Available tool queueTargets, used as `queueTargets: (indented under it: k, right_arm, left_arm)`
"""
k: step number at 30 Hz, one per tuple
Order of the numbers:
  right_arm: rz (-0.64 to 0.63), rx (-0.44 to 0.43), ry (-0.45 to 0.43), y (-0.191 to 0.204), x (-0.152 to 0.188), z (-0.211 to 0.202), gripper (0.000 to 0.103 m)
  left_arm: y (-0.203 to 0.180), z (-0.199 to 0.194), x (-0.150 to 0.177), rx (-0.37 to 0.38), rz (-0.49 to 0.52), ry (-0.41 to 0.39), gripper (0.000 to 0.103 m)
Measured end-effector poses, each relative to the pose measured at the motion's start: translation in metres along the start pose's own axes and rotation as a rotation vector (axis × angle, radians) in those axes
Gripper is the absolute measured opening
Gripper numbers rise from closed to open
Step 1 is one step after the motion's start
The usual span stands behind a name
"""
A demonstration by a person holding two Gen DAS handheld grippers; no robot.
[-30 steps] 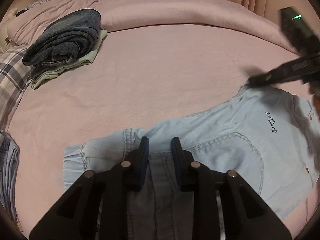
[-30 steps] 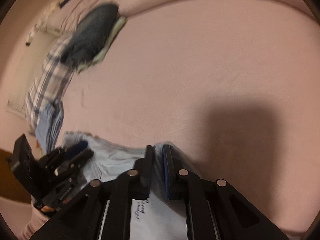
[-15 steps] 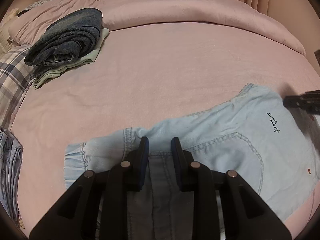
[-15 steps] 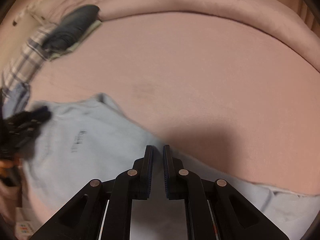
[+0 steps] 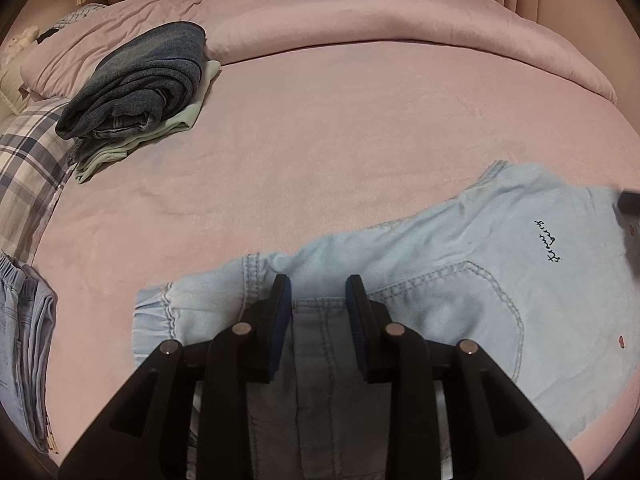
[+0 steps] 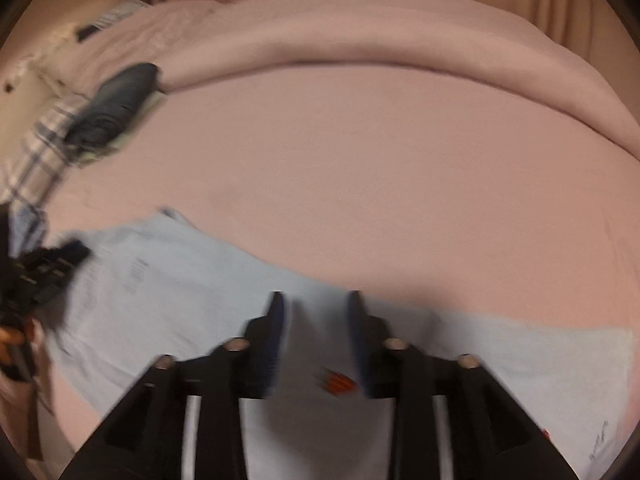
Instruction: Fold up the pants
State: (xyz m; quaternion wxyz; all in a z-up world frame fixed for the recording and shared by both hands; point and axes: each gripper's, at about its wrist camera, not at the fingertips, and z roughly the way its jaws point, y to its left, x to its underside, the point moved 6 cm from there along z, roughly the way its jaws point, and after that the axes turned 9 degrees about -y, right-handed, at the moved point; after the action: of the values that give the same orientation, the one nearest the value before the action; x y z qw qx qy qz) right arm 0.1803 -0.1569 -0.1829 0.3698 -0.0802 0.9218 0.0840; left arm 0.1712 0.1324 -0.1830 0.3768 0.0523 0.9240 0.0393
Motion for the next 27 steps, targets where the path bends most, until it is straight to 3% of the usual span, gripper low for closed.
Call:
queueTargets:
  k: [2, 5, 7, 10, 13, 16, 20, 22, 24, 27]
  right_arm:
    - [0.0, 0.036, 0.042, -0.013, 0.01, 0.017, 0.038]
    - [0.091, 0.002, -0.042, -0.026, -0.001, 0.015, 0.038]
    - [0.176, 0.015, -0.091, -0.039, -0.009, 0.006, 0.038]
    - [0.26, -0.032, -0.13, -0.051, -0.009, -0.013, 0.038]
    - [0.243, -0.041, -0.119, -0.053, 0.009, -0.03, 0.038]
    - [0.201, -0.021, -0.112, -0.056, 0.042, -0.05, 0.038]
    - [0.153, 0.036, -0.059, -0.081, 0.089, -0.055, 0.038]
    - [0.174, -0.024, -0.089, -0.09, 0.102, -0.071, 0.038]
    - [0.24, -0.061, -0.106, -0.103, 0.111, -0.089, 0.038]
    - [0.467, -0.096, -0.202, -0.148, 0.127, -0.125, 0.04]
  left_arm:
    - [-0.002, -0.007, -0.002, -0.012, -0.013, -0.006, 0.029]
    - [-0.018, -0.03, -0.01, 0.017, -0.002, -0.056, 0.03]
    - [-0.039, -0.046, -0.016, 0.079, 0.009, -0.08, 0.035]
    - [-0.083, -0.062, -0.018, 0.191, 0.034, -0.092, 0.042]
    - [-0.139, -0.067, -0.012, 0.321, 0.066, -0.068, 0.043]
    - [-0.184, -0.066, 0.0, 0.394, 0.119, -0.044, 0.043]
    - [-0.211, -0.052, 0.03, 0.394, 0.176, 0.035, 0.044]
    - [-0.21, -0.058, 0.04, 0.381, 0.203, -0.023, 0.047]
    - [-0.203, -0.062, 0.043, 0.394, 0.202, -0.013, 0.049]
    - [-0.195, -0.069, 0.044, 0.41, 0.181, 0.014, 0.05]
